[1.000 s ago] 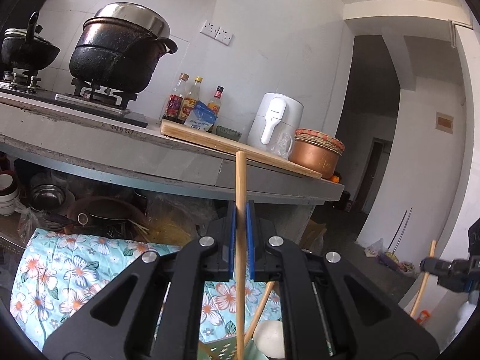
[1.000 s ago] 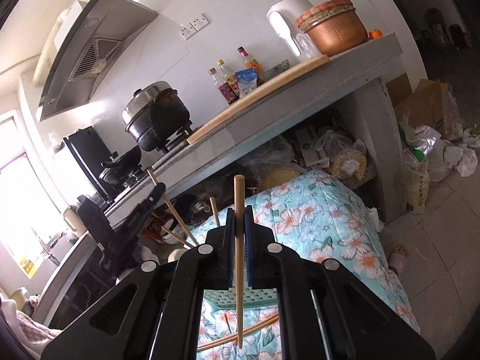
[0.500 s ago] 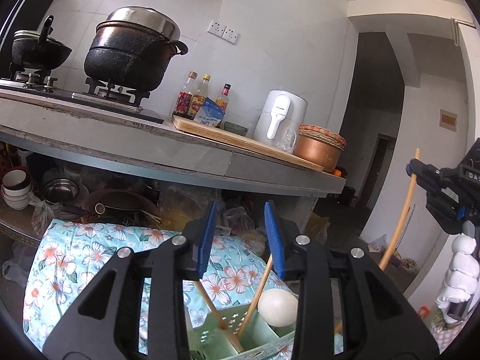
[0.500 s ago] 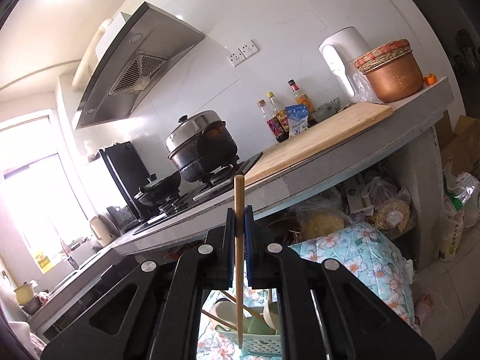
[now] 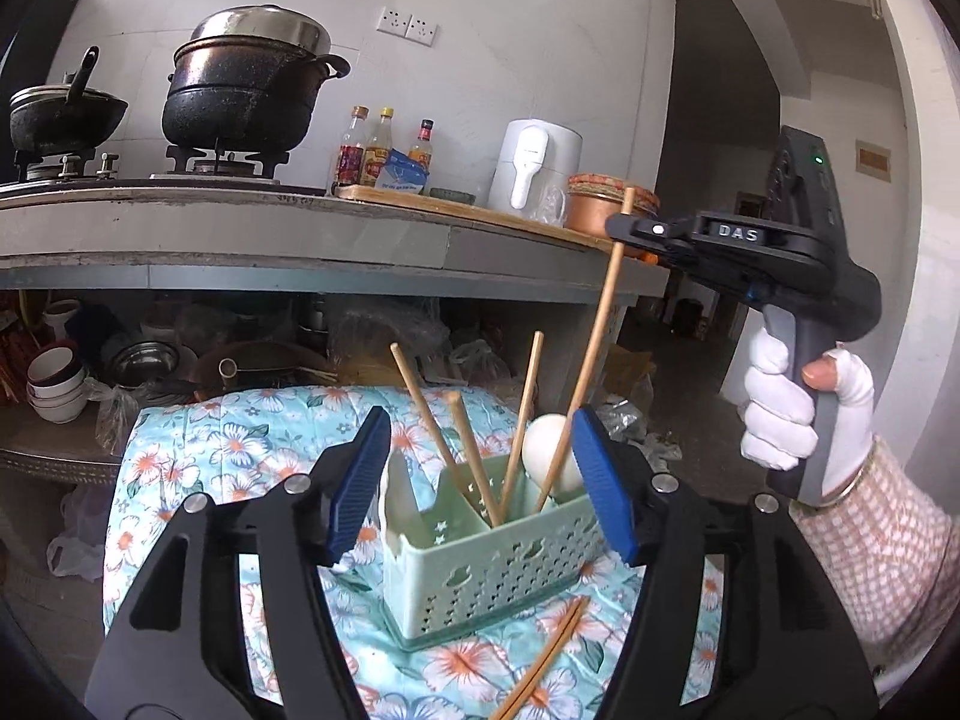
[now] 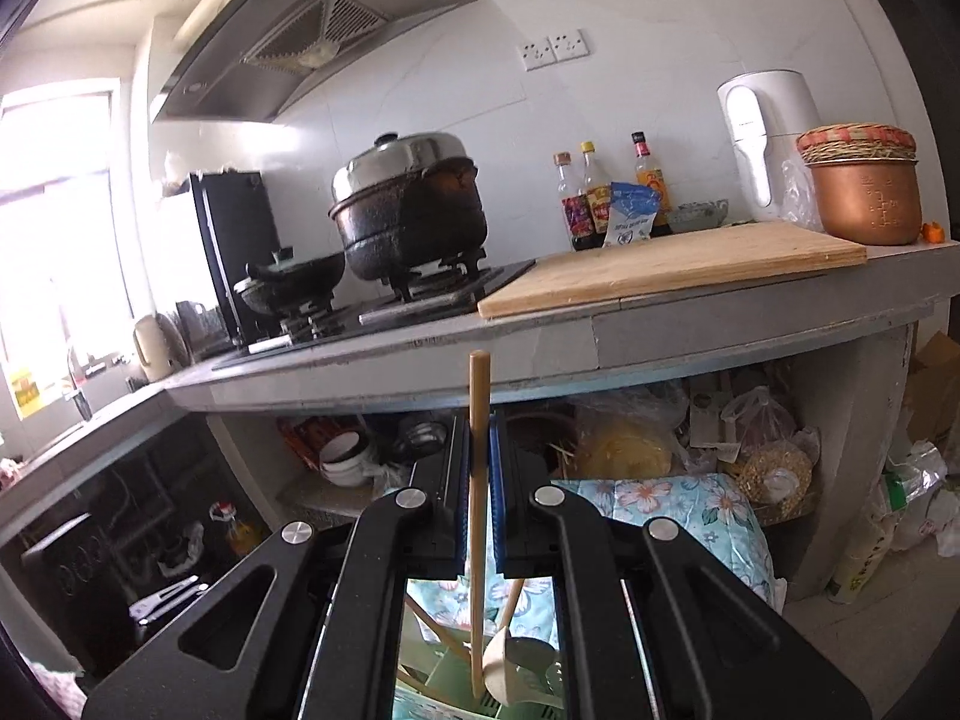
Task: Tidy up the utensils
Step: 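Lower the chopstick into the green holder and open the right tool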
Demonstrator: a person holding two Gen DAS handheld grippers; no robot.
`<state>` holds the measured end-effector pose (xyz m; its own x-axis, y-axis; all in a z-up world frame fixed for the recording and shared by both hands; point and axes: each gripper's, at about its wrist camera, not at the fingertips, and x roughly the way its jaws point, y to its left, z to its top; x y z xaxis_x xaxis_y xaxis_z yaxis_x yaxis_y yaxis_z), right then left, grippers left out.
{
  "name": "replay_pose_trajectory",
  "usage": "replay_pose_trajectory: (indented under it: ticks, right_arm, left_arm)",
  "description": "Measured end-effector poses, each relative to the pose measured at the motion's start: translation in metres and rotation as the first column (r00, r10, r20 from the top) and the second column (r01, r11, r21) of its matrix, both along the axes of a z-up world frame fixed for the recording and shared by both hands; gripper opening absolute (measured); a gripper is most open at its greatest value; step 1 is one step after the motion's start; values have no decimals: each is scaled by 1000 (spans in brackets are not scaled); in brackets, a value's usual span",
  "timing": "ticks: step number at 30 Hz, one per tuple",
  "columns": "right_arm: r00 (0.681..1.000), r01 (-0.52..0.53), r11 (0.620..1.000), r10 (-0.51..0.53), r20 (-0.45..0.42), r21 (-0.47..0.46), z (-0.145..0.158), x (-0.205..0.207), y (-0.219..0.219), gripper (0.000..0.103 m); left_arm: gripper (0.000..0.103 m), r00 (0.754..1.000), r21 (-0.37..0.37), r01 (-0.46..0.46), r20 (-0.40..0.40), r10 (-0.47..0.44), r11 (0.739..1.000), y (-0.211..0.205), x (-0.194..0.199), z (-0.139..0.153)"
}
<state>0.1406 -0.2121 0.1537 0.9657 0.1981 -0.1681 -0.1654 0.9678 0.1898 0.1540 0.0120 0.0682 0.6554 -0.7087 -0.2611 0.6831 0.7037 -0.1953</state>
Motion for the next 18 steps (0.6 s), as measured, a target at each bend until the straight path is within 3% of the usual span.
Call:
replay_pose_trajectory:
  ticks: [2, 4, 6, 11, 18]
  right_arm:
    - [1000, 5, 1000, -5, -19, -31, -6, 2, 5, 8]
    - [1000, 6, 999, -7, -18, -45, -7, -2, 6, 16]
    - [1000, 0, 1000, 0, 0, -31, -7, -8, 4, 42]
    - [1000, 15, 1000, -14, 24, -3, -4, -25, -5, 44]
    - [1000, 23, 987, -24, 6, 158, -22, -62, -36, 55]
  left_arm:
    - [62, 1000, 25, 7, -8, -7, 1000, 2, -5, -8]
    - [63, 1000, 39, 7, -24, -6, 999, 3, -8, -16]
    - [63, 999, 50, 12, -45, -10, 999, 3, -8, -23]
    - [64, 998, 77, 34, -61, -30, 996, -3, -9, -34]
    - [65, 994, 77, 67, -93, -60, 995, -9, -7, -43]
